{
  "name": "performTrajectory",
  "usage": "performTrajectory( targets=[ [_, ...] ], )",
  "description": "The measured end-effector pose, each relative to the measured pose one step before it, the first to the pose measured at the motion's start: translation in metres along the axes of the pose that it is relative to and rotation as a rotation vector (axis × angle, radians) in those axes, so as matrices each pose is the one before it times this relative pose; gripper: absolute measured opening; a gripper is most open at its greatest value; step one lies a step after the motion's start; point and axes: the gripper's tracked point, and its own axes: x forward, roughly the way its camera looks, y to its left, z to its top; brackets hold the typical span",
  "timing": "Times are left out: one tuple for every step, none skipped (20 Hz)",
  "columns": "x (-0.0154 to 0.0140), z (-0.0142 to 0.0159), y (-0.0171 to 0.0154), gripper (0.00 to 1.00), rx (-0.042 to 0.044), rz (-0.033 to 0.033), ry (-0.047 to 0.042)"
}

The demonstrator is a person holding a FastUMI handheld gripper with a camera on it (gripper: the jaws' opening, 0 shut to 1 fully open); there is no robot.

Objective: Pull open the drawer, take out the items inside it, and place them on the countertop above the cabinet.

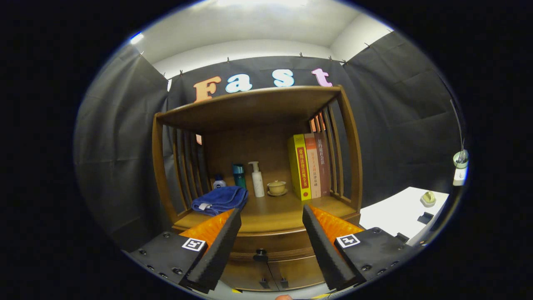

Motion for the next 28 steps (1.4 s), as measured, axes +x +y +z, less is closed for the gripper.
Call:
performTrajectory(
  targets=[
    [0.00672,-0.01256,-0.00142,0.98,-0.01490,-0.01301,0.00038],
    [0.00584,-0.01259,0.00208,0.98,-0.01398,-0.00567,-0.00007],
    [0.00997,-0.01391,0.00074,0.98,-0.01083,-0.00476,-0.00204],
    [0.00718,-0.01531,0.00065,0.98,-0.01109,-0.00585,0.00587],
    [0.00793,-0.01626,0.00221,0.98,-0.00673,-0.00115,0.01709],
    [0.00745,-0.01626,0.00482,0.99,0.00153,0.00656,0.02023],
    [0.00576,-0.01269,0.00627,0.99,0.00726,0.02234,0.01505],
    [0.00902,-0.00892,0.00634,0.99,0.01444,0.01754,0.00110],
    [0.00937,-0.00919,0.00125,0.99,0.01527,0.00192,0.00672],
    [0.00696,-0.00776,-0.00058,0.99,0.00992,-0.00381,0.00967],
    [0.00769,-0.00732,-0.00024,0.99,0.00348,-0.00356,0.00714],
    [0.00671,-0.00812,0.00046,0.98,-0.00880,0.00236,0.00925],
    [0.00741,-0.00658,0.00101,0.98,-0.00930,0.00028,0.01218],
    [0.00515,-0.00949,0.00103,0.98,-0.01140,0.00141,0.01239],
    [0.00515,-0.00633,0.00207,0.98,-0.01024,0.00207,0.00837],
    [0.00317,-0.00580,0.00364,0.98,-0.00709,0.00964,0.00164],
    [0.00409,-0.00486,0.00140,0.98,-0.00459,-0.00311,0.00151],
    [0.00198,-0.00688,0.00064,0.92,-0.00088,-0.00106,0.00901],
    [0.00271,-0.00550,0.00100,0.86,0.00100,-0.00061,0.01124],
    [0.00133,-0.00554,0.00004,0.80,0.00309,-0.00497,0.01359],
    [-0.00009,-0.00064,-0.00096,0.74,0.00571,0.00172,-0.00846],
    [0.00016,-0.00086,0.00464,0.68,0.00987,0.01030,0.00439],
    [0.00255,-0.00039,-0.00083,0.62,-0.00292,-0.00657,-0.00124],
    [-0.00368,-0.00125,0.00022,0.56,-0.00904,-0.00426,0.01361],
    [-0.00009,-0.00089,-0.00177,0.54,-0.00399,-0.00294,0.00764],
    [-0.00176,0.00027,-0.00004,0.52,0.00259,-0.00085,0.00687],
    [0.00085,-0.00017,-0.00026,0.50,0.00068,-0.00065,0.00041],
    [-0.00188,-0.00090,0.00027,0.47,-0.00634,0.00331,0.00331]
  ],
)
